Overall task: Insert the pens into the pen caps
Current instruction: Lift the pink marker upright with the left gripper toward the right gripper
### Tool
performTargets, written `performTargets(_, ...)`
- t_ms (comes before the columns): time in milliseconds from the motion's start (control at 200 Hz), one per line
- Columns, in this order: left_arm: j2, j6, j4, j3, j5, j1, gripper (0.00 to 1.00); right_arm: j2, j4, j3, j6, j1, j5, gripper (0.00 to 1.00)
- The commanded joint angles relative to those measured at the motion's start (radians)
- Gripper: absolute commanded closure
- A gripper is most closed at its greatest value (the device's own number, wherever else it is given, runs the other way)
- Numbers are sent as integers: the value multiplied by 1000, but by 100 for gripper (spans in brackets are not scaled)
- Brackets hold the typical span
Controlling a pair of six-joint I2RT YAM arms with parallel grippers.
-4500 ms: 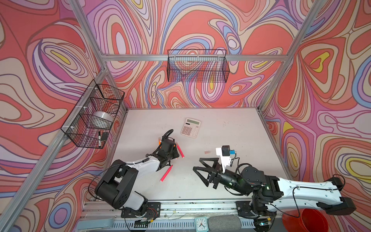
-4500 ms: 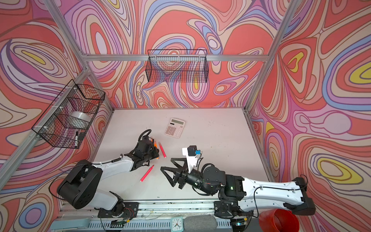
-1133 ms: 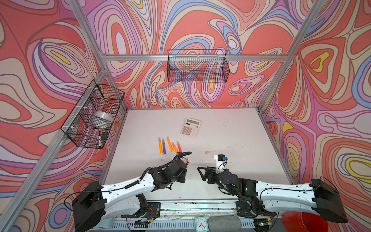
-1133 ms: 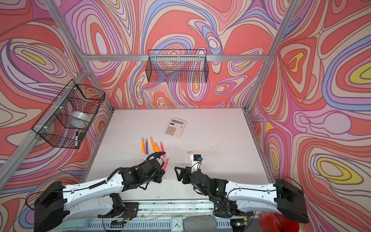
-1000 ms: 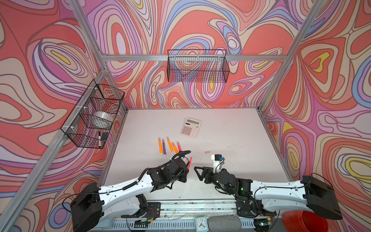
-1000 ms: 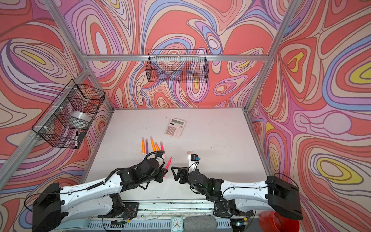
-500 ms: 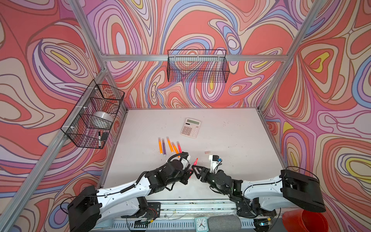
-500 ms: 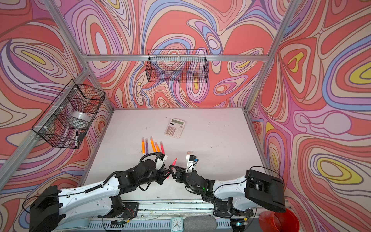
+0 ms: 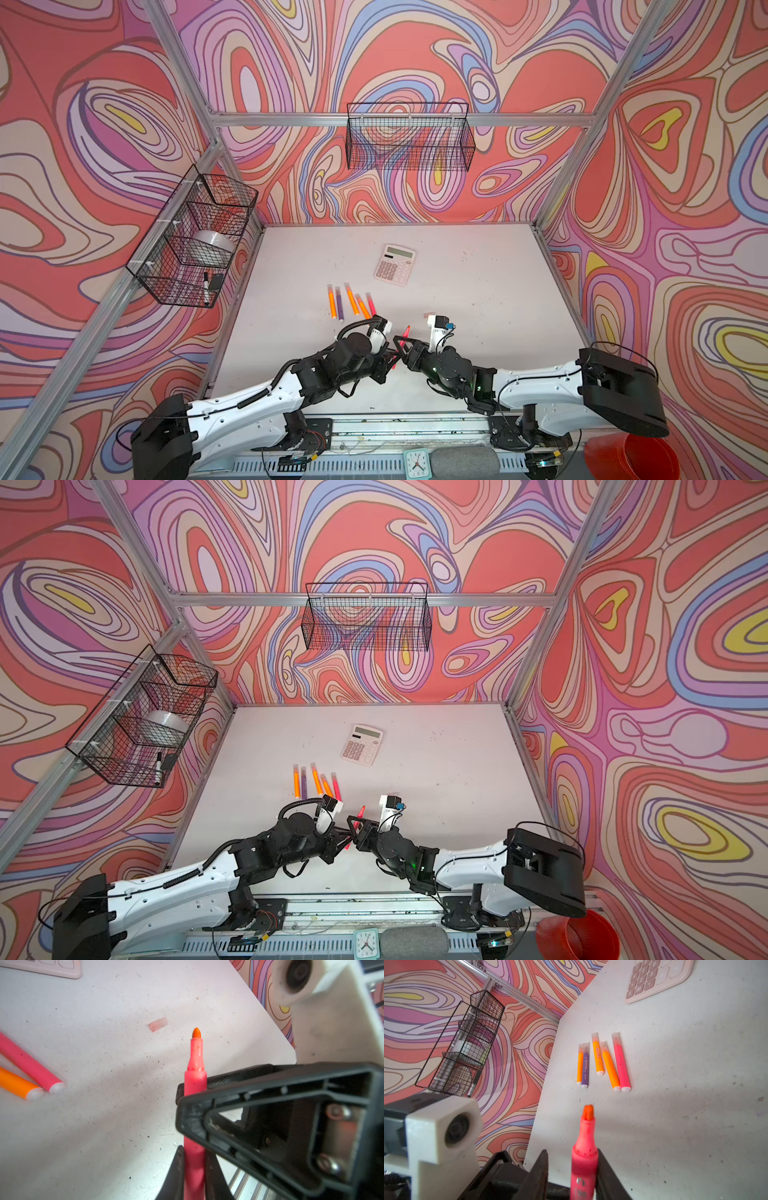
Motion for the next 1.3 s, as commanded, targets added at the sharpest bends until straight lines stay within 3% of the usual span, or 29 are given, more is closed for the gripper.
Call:
performTargets(0, -20, 11, -5, -14, 0, -3, 98, 7, -22, 31, -18, -5, 11, 76)
performTargets(80, -31, 9, 4, -22, 6, -3, 96, 14, -45, 46, -15, -4, 7, 86)
performTargets(275, -31, 26, 16, -14, 10, -3, 66, 46, -29, 80, -26, -3, -39, 95)
performTargets(370, -24, 31, 31, -14, 13, -2, 61, 61, -30, 96, -28, -4, -52, 98)
performTargets(856, -54, 33, 2, -6, -46, -3, 67, 79, -38, 104, -42, -1, -55, 100)
performTargets(1046, -47, 32, 16, -3, -49, -3, 79, 104, -24, 119, -43, -1, -85, 100)
performTargets(1131, -31, 43, 13, 13, -48, -3, 89, 110, -20, 125, -53, -2, -98, 90)
performTargets(1172, -25, 47, 13, 20, -49, -1, 95, 110, -19, 125, -56, -3, -97, 78)
performTargets(1237, -18, 43, 26, 21, -75, -1, 100, 100, -25, 119, -60, -2, -90, 50)
performTargets(1292, -13, 53, 20, 36, -120, 12, 100, 74, -49, 110, -62, -3, -81, 39)
